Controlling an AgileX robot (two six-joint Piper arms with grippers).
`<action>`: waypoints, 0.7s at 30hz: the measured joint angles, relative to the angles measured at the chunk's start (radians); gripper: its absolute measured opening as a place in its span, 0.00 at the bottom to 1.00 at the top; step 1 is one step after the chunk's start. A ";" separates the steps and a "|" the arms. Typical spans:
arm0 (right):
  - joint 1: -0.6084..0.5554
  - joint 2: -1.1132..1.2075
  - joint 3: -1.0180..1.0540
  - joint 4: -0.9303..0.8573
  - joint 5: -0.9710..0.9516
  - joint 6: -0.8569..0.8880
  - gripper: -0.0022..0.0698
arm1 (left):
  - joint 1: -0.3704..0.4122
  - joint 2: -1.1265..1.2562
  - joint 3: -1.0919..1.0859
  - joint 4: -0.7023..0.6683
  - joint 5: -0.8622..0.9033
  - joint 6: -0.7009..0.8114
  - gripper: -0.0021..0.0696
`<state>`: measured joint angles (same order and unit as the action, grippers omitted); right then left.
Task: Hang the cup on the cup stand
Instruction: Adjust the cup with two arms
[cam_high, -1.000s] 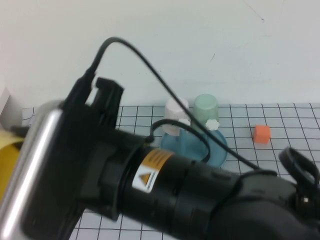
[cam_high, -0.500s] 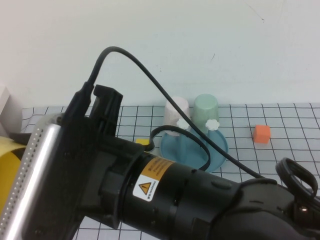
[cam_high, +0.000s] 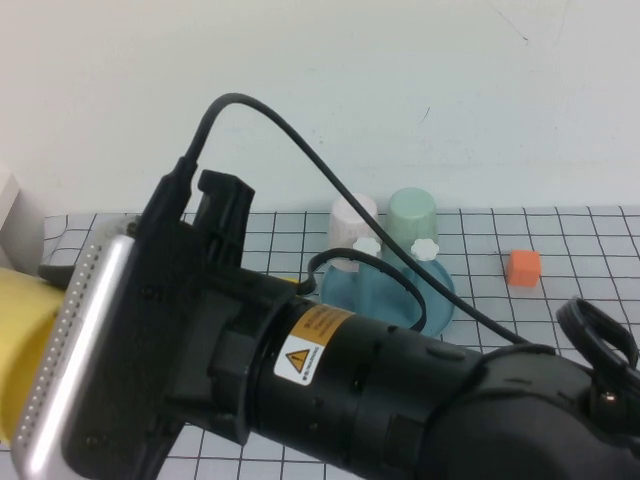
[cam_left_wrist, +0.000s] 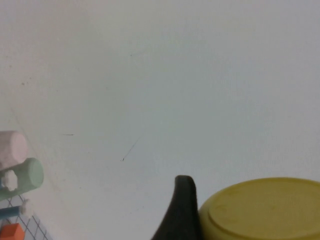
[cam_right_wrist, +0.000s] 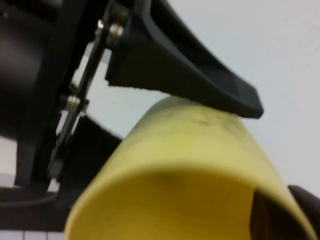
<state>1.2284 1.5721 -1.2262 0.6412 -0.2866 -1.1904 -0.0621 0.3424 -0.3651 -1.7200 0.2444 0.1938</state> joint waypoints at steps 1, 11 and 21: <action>-0.004 0.000 0.000 0.002 0.012 0.000 0.11 | 0.000 0.000 0.000 0.000 0.003 0.020 0.80; -0.006 -0.036 0.000 0.112 0.117 -0.020 0.60 | 0.000 0.000 0.000 0.000 -0.005 0.176 0.79; -0.006 -0.226 0.074 0.194 0.322 -0.131 0.64 | 0.000 0.128 -0.127 -0.006 -0.010 0.586 0.78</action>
<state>1.2222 1.3457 -1.1518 0.8349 0.0356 -1.3212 -0.0621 0.4704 -0.4923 -1.7261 0.2340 0.7798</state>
